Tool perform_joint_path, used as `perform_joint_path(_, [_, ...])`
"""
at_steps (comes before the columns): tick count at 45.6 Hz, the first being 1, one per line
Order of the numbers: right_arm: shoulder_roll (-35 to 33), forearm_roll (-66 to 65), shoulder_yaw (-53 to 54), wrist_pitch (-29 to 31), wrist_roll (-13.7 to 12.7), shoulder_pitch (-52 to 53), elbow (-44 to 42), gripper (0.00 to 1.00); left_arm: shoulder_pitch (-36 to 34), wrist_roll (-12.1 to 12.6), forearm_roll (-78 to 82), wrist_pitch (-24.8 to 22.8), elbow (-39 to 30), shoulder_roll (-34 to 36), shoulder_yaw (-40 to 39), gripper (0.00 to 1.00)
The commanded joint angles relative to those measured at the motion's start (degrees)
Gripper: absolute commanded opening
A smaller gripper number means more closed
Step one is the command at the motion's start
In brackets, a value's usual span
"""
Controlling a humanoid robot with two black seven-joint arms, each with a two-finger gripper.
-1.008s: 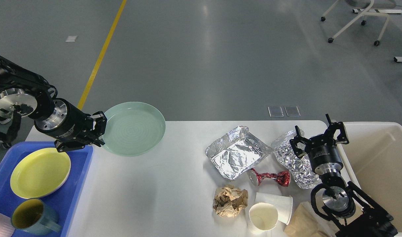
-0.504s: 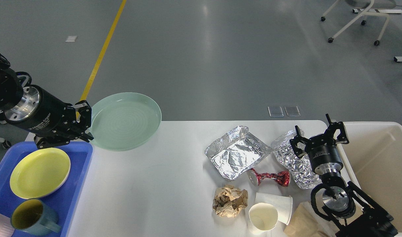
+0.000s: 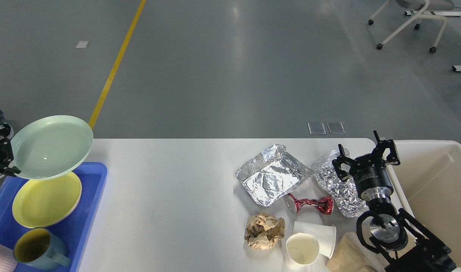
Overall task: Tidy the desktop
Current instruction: 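Lift the pale green plate and stack it onto the yellow plate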
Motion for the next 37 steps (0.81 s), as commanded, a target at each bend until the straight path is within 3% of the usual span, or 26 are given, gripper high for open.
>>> perform_joint_path(1, [0.0,0.0,0.0,0.0,0.0,0.0,0.0,1.00,10.6,0.2,0.5,0.2,8.5,3.4,-6.4,0.00])
perform_joint_path(10, [0.0,0.0,0.0,0.0,0.1,0.0,0.0,1.00,30.6,0.4,0.5,1.7,20.3,2.9,-20.1,0.00])
perform_joint_path(20, [0.0,0.0,0.0,0.0,0.1,0.0,0.0,1.00,43.2,3.7,0.7,5.0,28.8,0.3,-31.1,0.00])
perform_joint_path(27, [0.0,0.0,0.0,0.0,0.1,0.0,0.0,1.00,47.5,4.2,0.8,5.5,33.1,-2.6,-33.7,0.00])
perform_joint_path(37, [0.0,0.0,0.0,0.0,0.1,0.0,0.0,1.00,49.7,4.2,0.8,6.0,33.6,-4.1,-35.5,0.00])
